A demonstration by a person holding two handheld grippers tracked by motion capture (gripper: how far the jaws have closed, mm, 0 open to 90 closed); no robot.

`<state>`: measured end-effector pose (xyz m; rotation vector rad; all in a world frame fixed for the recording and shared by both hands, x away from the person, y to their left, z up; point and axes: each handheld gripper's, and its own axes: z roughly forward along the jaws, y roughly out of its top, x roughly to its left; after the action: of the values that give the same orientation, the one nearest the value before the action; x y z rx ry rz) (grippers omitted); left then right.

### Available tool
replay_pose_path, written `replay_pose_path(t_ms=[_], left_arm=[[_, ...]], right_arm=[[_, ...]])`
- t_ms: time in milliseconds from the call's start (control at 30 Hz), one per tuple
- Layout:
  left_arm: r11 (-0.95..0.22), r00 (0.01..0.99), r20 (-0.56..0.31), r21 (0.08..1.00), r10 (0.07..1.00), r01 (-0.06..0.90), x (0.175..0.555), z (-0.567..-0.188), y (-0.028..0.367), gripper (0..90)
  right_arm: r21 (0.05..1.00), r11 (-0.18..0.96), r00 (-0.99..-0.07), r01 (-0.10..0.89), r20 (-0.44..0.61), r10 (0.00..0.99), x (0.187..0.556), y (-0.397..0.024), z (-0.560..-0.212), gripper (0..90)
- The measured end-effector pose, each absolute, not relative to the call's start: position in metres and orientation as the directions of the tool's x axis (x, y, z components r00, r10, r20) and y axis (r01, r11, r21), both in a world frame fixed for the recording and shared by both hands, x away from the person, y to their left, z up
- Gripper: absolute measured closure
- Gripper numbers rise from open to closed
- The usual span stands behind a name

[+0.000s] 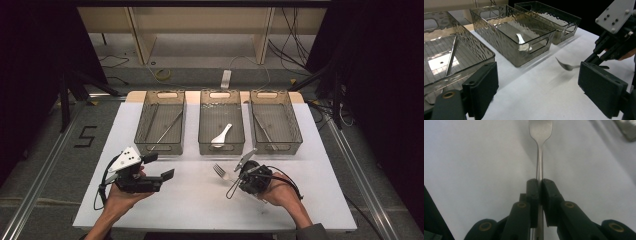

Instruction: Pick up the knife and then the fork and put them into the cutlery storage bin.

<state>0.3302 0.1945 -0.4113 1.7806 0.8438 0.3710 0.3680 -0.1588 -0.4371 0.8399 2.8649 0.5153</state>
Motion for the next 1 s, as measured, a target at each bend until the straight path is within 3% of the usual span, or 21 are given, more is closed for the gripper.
replay_pose_path(t_ms=[1000], left_arm=[[-0.161, 0.696, -0.152, 0.918, 0.702, 0.363, 0.331, -0.411, 0.195, 15.8]], right_arm=[[0.583, 0.535, -0.681, 0.611, 0.044, 0.731, 0.394, -0.242, -0.384, 84.5]])
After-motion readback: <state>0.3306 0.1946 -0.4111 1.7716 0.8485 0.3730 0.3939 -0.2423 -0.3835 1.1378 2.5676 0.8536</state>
